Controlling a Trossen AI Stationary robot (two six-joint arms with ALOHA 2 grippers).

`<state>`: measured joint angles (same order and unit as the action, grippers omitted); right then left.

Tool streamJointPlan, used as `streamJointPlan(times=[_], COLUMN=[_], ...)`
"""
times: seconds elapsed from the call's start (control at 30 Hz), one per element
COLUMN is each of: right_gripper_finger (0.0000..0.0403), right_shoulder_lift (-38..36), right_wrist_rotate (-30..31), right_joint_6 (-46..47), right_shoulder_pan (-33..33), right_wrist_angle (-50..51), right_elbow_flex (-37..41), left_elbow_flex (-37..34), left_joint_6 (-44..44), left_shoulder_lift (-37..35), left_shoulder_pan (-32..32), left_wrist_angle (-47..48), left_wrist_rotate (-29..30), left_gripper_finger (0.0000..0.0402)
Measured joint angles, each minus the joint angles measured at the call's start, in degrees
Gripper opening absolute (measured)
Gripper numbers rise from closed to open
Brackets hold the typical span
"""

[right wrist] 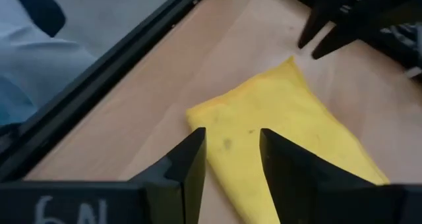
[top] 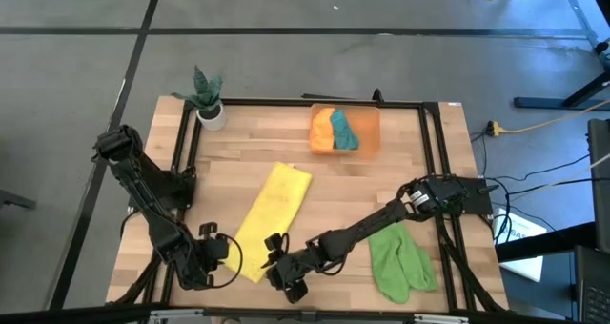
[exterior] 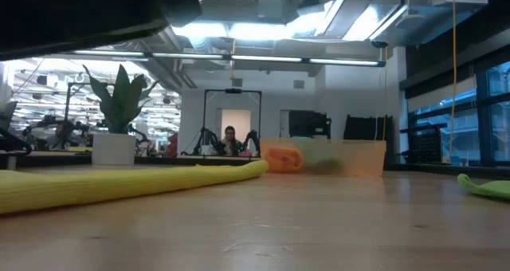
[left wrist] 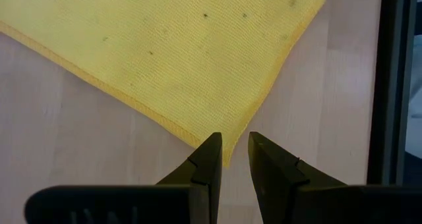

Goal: Roll microfiber towels into tight, uniform cylinder then place into a basket
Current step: Roll the yellow microfiber towel

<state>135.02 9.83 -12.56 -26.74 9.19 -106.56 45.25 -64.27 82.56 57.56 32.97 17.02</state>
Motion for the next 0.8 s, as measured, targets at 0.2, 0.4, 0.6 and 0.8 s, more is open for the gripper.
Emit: streamJointPlan(times=[0.2,0.4,0.6,0.8], right_gripper_finger=[0.0143,0.0143,0.0143,0.0143], right_shoulder_lift=[3.0,5.7,6.9,7.6], right_wrist_rotate=[-2.0,-2.0,-2.0,-2.0], right_joint_6=[-5.6,-8.8,-10.0,-9.0], right_shoulder_pan=[-0.7,-0.8,0.2,1.2], right_wrist_angle=[-2.2,-6.0,-7.1,-8.9], right_elbow_flex=[0.0,0.0,0.0,0.0], left_elbow_flex=[0.0,0.0,0.0,0.0], left_joint_6=[0.0,0.0,0.4,0.5], left_shoulder_lift=[0.0,0.0,0.0,0.0], left_shoulder_pan=[0.0,0.0,0.0,0.0], left_wrist_angle=[0.0,0.0,0.0,0.0], left_wrist_rotate=[0.0,-0.1,-0.2,-0.2], left_gripper_finger=[0.0069,0.0069,0.0069,0.0069])
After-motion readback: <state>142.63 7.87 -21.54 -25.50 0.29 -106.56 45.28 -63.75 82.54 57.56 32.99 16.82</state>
